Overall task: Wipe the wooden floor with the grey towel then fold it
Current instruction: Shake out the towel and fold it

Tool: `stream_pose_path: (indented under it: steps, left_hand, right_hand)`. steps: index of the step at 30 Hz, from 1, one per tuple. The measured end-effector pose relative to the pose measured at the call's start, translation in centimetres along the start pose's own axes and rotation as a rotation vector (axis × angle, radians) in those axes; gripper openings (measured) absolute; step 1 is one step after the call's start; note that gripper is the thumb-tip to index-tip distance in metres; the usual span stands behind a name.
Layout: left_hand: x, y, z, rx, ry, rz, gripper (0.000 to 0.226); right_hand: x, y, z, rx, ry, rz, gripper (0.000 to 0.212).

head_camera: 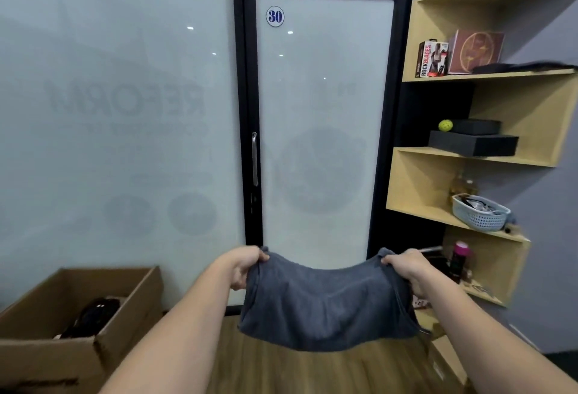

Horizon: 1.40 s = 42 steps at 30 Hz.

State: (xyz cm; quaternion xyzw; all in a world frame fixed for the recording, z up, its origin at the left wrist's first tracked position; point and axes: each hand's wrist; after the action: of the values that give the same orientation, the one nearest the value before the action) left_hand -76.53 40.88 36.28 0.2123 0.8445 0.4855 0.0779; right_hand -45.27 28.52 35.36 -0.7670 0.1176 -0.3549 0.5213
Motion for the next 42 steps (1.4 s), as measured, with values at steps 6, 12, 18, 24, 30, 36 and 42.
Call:
stream_pose_path:
  steps: [6, 12, 18, 24, 30, 36, 42]
  left_hand:
    - [-4.3, 6.5, -3.4, -0.202, 0.006, 0.147, 0.012]
    - [-7.2, 8.4, -5.0, -0.295, -0.007, 0.224, 0.011]
    - [-7.8, 8.1, -6.0, -0.331, -0.057, 0.220, 0.023]
    - [-7.3, 8.5, -7.1, -0.405, -0.060, 0.133, 0.024]
    - [-5.6, 9.0, -9.3, -0.350, -0.280, -0.074, 0.030]
    - [-4.2, 8.8, -8.7, -0.501, -0.246, 0.095, 0.034]
    - [-4.2, 10.2, -9.1, -0.939, 0.328, 0.732, 0.101]
  right_hand:
    - [-2.3, -7.0, -2.2, 0.236, 0.007, -0.040, 0.032]
    - [-4.6, -11.5, -6.1, 0.353, -0.075, -0.079, 0.023]
    - [-5.5, -12.7, -8.8, 0.438, -0.114, -0.177, 0.034]
    - [-5.6, -12.5, -10.1, 0.445, -0.376, -0.112, 0.033]
    - [-5.3, -12.5, -10.2, 0.702, -0.575, -0.136, 0.011]
    - [-4.2, -13.6, -9.9, 0.763, -0.204, -0.307, 0.023]
    - [-2.1, -14.5, -9.7, 0.791, -0.349, -0.101, 0.029]
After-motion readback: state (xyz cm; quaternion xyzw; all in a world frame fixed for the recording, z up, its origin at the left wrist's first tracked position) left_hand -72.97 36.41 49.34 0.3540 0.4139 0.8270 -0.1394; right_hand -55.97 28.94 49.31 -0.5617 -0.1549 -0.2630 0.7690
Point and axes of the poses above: each hand's wrist, its own z-axis towards the middle knuckle, its own x-axis out of the back of the hand, y = z × x, and after that the axes turned 1 degree about -y, right-handed
